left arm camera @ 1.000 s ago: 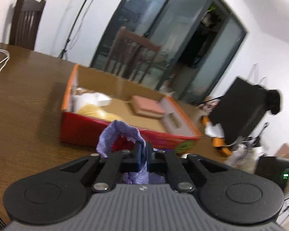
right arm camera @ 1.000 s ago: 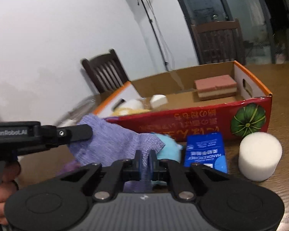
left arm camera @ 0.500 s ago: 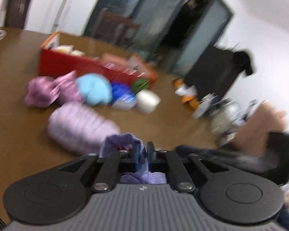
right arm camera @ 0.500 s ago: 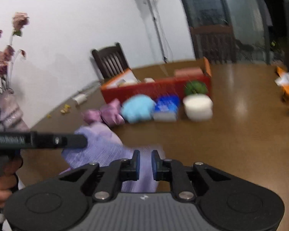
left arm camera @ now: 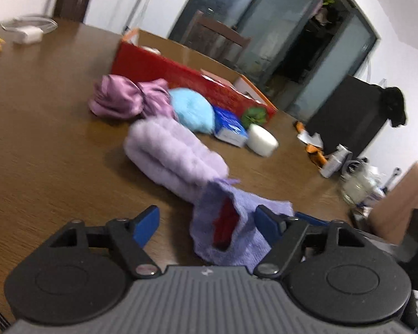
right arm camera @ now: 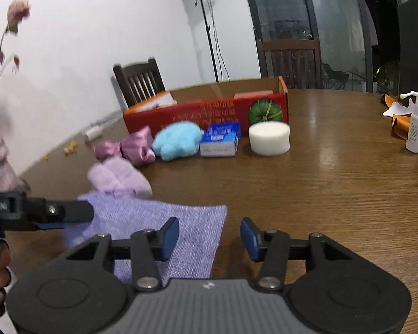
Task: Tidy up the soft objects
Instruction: 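Lift the lavender headband with the right gripper and regrasp it, then carry the lavender headband over the box and open the right gripper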
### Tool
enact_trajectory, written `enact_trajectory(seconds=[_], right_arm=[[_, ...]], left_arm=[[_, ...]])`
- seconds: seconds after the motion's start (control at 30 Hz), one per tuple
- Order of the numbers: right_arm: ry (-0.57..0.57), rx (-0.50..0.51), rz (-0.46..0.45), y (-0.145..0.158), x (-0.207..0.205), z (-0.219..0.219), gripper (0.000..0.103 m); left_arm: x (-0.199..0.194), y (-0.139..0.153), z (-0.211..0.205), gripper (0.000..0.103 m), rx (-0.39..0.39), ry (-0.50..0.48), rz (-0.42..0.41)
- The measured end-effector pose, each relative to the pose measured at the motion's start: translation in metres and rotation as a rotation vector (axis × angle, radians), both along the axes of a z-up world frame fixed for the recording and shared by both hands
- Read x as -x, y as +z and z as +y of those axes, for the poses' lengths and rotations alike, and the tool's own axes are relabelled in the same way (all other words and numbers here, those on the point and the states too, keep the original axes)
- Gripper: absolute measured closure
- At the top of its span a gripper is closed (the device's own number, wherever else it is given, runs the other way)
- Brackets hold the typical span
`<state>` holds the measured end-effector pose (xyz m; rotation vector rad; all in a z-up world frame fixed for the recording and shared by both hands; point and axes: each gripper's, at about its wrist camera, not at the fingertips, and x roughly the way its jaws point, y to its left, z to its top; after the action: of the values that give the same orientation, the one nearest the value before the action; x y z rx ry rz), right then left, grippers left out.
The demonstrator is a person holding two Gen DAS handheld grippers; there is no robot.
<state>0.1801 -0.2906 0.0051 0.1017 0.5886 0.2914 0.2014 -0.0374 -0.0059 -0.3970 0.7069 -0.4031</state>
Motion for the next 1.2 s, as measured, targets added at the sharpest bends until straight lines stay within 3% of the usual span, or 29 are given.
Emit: enact_trajectory(seconds=[0.07,0.1,0.2,0.37,0.43,0.53,0.67,0.87,1.03,1.2], right_arm=[[-0.003,0.043,-0.009,-0.005,0.001,0.005,0.057],[-0.001,0.066,-0.017,-0.006,0.004,0.007,0.061],[0.017,0.122,-0.040,-0.008,0.010,0.011,0.078],[0.052,0.141,-0.046,-0.005,0.012,0.014,0.088],[0.067,0.115,-0.035,-0.003,0.011,0.012,0.096],[0.099,0.014,-0.035,0.009,0.007,0.003,0.098],[0.113,-0.085,-0.127,0.049,-0.012,-0.011,0.098],[0.109,-0.025,-0.254,0.112,-0.094,-0.017,0.098],[0.087,0.074,-0.206,0.124,-0.198,-0.015,0.098],[0.043,0.195,-0.086,0.096,-0.276,-0.008,0.097]], left_arm=[[-0.002,-0.006,-0.001,0.046,0.031,-0.017,-0.005],[-0.003,-0.007,0.001,0.057,0.060,-0.035,0.001],[-0.007,-0.009,0.001,0.065,0.103,-0.067,0.011],[-0.005,-0.003,-0.001,0.090,0.135,-0.118,0.001],[-0.004,0.004,-0.004,0.093,0.122,-0.145,-0.013],[-0.007,0.021,-0.008,0.094,0.115,-0.179,-0.062],[-0.033,0.057,-0.014,0.094,0.104,-0.198,-0.186],[-0.124,0.111,-0.034,0.094,0.004,-0.193,-0.323],[-0.222,0.110,-0.059,0.094,-0.057,-0.180,-0.246],[-0.289,0.073,-0.077,0.094,-0.054,-0.170,-0.090]])
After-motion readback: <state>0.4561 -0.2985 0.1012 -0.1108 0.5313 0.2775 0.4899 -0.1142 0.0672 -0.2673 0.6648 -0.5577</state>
